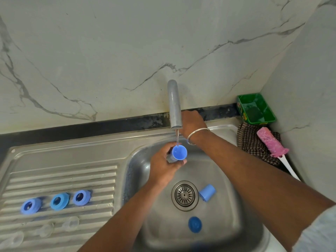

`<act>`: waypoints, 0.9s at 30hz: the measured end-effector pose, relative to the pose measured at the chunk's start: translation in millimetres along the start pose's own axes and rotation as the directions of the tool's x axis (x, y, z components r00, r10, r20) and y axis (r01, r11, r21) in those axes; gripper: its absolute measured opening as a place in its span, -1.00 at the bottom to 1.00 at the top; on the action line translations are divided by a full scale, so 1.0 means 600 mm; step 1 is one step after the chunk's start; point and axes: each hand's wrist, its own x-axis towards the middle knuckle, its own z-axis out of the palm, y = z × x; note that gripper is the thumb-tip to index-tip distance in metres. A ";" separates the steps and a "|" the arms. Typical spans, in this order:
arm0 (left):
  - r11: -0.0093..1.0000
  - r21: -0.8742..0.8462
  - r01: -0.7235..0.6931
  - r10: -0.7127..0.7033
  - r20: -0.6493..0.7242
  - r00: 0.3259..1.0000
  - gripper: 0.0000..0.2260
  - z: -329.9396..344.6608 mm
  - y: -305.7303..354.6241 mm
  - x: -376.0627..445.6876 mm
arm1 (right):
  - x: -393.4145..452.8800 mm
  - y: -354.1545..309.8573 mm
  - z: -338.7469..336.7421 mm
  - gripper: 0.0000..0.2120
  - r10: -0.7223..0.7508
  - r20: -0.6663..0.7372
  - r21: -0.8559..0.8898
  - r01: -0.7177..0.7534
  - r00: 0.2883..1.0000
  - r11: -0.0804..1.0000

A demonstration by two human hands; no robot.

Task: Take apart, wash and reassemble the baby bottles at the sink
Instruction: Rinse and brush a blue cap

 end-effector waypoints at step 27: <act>0.150 -0.698 0.700 -0.819 0.309 0.484 -0.57 -0.018 0.015 -0.080 | -0.040 0.043 0.102 -0.68 0.192 -0.086 0.674 -0.085 0.978 0.734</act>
